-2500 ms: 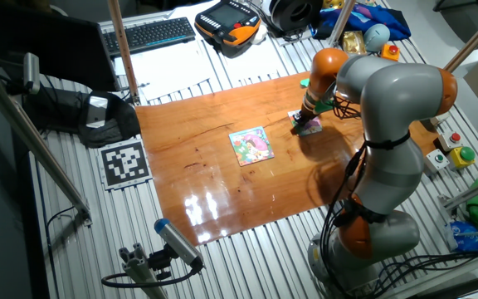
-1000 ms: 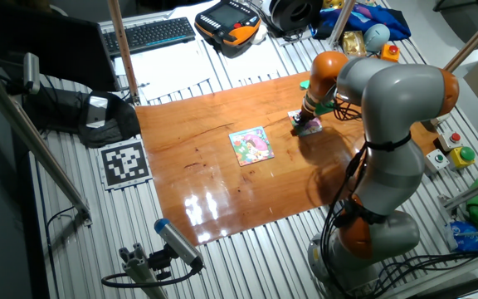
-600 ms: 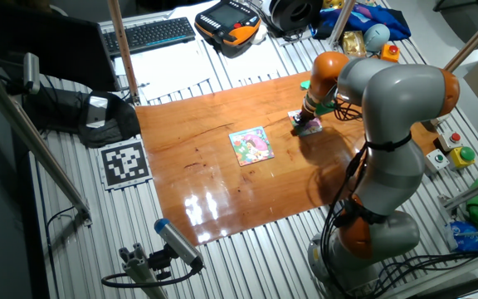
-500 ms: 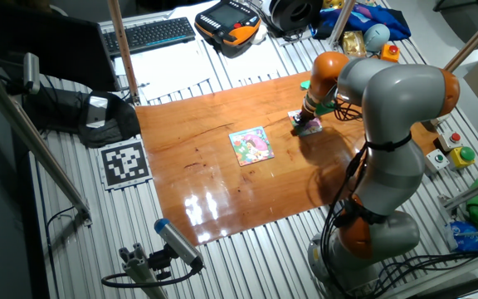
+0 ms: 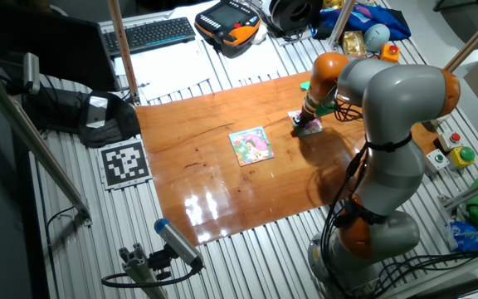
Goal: Assemble one piece of a puzzle
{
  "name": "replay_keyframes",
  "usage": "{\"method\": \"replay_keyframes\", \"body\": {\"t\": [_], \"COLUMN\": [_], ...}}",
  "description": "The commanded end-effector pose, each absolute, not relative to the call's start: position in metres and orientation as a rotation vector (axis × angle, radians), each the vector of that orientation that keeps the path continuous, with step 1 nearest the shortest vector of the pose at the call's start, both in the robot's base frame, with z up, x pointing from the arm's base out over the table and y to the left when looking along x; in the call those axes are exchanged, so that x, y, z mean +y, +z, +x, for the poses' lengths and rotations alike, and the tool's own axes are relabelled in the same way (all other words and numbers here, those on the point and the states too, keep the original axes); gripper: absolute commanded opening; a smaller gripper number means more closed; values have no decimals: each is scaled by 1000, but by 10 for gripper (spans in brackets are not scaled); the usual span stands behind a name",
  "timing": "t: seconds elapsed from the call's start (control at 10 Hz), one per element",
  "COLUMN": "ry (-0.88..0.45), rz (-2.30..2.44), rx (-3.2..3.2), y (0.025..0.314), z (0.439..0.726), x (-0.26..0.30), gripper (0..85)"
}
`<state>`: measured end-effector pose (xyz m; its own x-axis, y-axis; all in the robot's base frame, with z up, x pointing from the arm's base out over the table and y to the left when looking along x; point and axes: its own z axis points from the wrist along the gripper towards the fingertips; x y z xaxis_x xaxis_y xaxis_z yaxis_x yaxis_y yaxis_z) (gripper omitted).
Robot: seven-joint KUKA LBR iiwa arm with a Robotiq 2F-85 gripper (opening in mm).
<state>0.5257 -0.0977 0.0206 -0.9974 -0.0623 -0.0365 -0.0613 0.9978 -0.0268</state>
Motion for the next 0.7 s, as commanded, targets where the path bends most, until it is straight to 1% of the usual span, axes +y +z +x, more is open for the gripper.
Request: {"method": "replay_keyframes", "body": {"t": [0.0,0.6], "ry": [-47,-93], "rz": [-94,-114], "rx": [3096,3095], "y": [23,34], "z": [529,542], "x": [-99,-103], "gripper": [0,0]}}
